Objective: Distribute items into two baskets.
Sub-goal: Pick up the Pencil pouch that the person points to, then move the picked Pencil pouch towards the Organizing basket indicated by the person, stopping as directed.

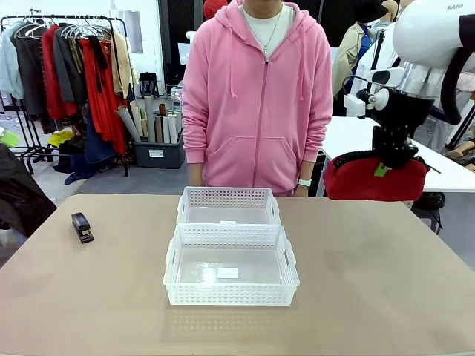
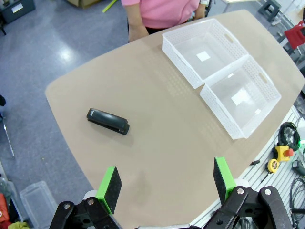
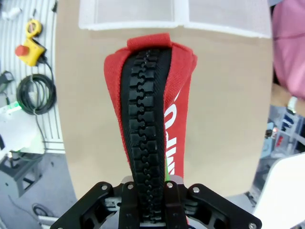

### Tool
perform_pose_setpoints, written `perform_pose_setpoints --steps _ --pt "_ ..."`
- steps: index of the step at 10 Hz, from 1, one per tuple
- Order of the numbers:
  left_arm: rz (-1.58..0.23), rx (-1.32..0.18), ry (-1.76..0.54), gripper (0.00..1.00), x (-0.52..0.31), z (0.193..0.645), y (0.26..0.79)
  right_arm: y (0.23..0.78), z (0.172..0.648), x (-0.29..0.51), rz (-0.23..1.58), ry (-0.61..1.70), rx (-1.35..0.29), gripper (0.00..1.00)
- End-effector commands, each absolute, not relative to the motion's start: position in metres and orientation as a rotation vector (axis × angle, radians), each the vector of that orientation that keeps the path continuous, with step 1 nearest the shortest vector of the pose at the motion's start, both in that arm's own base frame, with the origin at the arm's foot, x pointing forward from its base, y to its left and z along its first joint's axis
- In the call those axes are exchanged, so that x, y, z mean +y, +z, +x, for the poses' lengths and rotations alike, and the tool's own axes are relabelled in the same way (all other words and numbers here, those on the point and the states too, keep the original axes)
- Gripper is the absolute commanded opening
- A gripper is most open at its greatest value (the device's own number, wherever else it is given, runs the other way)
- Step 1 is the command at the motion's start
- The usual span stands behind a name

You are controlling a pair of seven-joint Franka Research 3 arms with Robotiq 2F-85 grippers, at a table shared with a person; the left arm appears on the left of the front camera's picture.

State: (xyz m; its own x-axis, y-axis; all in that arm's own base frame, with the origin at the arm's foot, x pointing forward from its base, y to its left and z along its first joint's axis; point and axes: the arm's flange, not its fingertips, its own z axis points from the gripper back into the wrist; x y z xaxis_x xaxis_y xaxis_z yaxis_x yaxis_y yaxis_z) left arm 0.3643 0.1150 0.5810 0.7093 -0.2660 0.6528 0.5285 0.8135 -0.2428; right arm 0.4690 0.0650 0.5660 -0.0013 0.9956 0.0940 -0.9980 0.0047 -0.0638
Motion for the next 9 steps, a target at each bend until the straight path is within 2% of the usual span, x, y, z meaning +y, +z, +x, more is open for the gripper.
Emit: perform_pose_setpoints --steps 1,2,9 --pt "-0.452 -0.653 -0.461 1.00 0.1152 0.3645 0.5813 0.5679 0.4756 0.0660 -0.018 1.544 -0.055 0.00" --pt "-0.452 -0.653 -0.461 1.00 0.1152 0.3645 0.5813 0.5660 0.4690 0.0650 0.024 1.567 -0.124 0.00" --pt "-0.452 -0.653 -0.461 1.00 0.1152 0.3645 0.5813 0.5660 0.4690 0.0650 0.024 1.567 -0.124 0.00"
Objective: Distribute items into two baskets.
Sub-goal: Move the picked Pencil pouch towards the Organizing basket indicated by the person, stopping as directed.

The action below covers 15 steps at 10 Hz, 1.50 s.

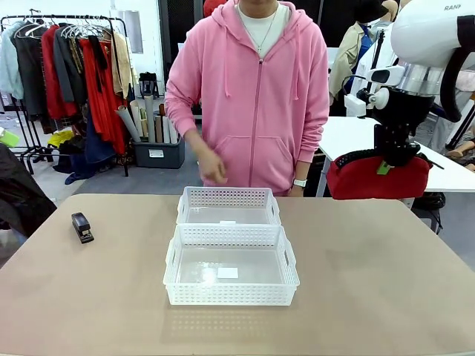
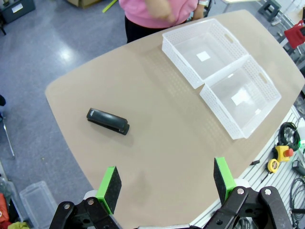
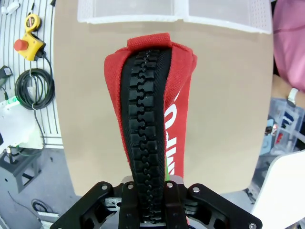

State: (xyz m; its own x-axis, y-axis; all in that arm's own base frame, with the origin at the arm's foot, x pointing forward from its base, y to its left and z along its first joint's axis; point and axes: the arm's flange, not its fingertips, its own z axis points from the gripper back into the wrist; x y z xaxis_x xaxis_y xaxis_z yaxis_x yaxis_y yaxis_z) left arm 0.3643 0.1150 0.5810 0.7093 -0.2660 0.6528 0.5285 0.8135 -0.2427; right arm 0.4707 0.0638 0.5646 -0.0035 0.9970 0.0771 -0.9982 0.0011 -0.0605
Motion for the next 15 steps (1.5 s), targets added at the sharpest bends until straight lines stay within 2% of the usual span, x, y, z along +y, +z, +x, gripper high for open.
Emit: perform_pose_setpoints --steps 1,15 --pt "-0.452 -0.653 -0.461 1.00 0.1152 0.3645 0.5813 0.5660 0.4690 0.0650 0.024 1.567 -0.124 0.00" --pt "-0.452 -0.653 -0.461 1.00 0.1152 0.3645 0.5813 0.5660 0.4690 0.0650 0.024 1.567 -0.124 0.00"
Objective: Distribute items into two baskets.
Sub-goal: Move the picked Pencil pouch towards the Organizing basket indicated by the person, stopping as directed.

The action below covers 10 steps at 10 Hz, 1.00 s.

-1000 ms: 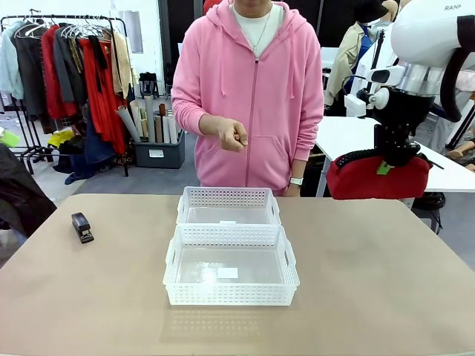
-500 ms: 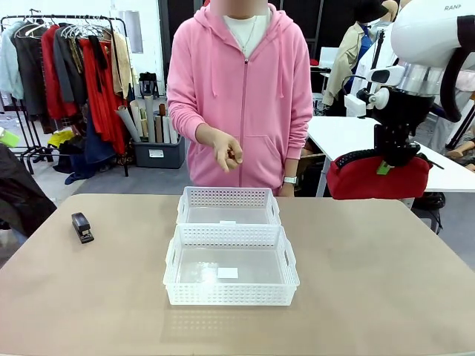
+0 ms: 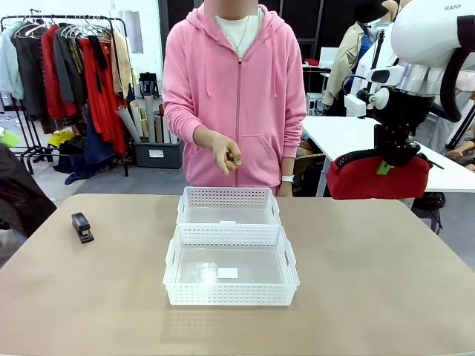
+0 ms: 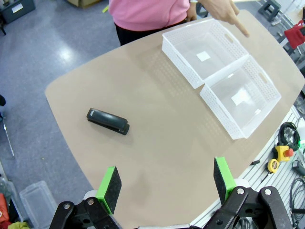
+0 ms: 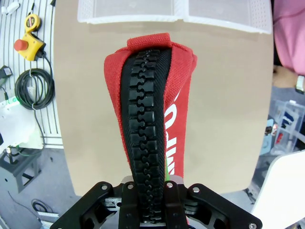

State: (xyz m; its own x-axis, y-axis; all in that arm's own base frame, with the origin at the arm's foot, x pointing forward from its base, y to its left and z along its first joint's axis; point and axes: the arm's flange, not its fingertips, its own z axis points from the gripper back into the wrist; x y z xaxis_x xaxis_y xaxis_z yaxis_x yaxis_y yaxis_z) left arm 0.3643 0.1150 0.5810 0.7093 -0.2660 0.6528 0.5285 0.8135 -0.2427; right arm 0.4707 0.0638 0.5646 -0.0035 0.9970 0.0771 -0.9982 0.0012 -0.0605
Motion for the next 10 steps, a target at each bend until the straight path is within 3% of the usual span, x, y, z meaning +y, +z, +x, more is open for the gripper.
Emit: perform_pose_setpoints --steps 1,10 --pt "-0.452 -0.653 -0.461 1.00 0.115 0.364 0.581 0.566 0.469 0.065 0.024 1.567 -0.124 0.00" --pt "-0.452 -0.653 -0.461 1.00 0.115 0.364 0.581 0.539 0.418 0.080 0.054 1.562 -0.154 0.00"
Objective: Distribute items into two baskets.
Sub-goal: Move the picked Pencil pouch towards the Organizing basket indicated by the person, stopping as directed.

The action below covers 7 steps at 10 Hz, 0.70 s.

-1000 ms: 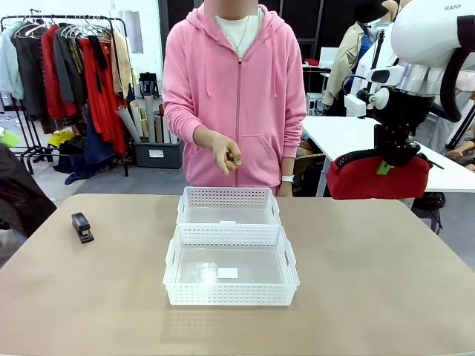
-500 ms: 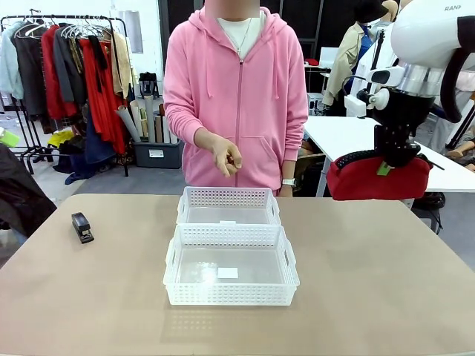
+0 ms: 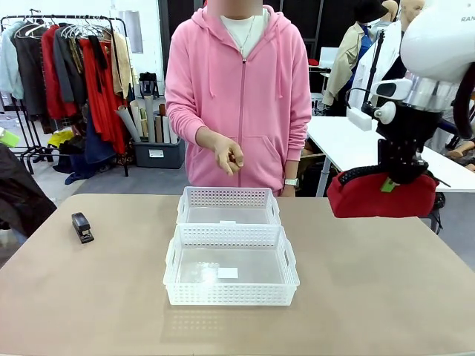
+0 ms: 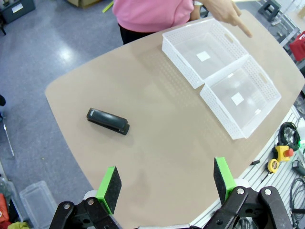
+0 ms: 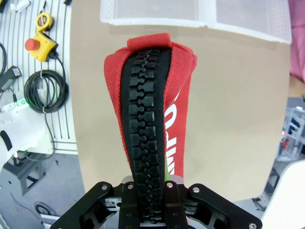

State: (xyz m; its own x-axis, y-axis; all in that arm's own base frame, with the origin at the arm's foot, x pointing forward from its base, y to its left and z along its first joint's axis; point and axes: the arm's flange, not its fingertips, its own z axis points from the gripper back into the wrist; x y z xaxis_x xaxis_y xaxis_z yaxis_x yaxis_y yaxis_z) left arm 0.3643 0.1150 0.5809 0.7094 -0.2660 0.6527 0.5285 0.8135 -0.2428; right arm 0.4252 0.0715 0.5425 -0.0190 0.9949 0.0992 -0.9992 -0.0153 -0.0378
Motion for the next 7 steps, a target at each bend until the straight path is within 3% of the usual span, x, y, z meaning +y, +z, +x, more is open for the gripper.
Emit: perform_pose_setpoints --steps 1,7 --pt "-0.452 -0.653 -0.461 1.00 0.115 0.364 0.581 0.534 0.414 0.089 0.064 1.569 -0.150 0.00" --pt "-0.452 -0.653 -0.461 1.00 0.115 0.364 0.581 0.509 0.402 0.138 0.114 1.491 -0.151 0.00"
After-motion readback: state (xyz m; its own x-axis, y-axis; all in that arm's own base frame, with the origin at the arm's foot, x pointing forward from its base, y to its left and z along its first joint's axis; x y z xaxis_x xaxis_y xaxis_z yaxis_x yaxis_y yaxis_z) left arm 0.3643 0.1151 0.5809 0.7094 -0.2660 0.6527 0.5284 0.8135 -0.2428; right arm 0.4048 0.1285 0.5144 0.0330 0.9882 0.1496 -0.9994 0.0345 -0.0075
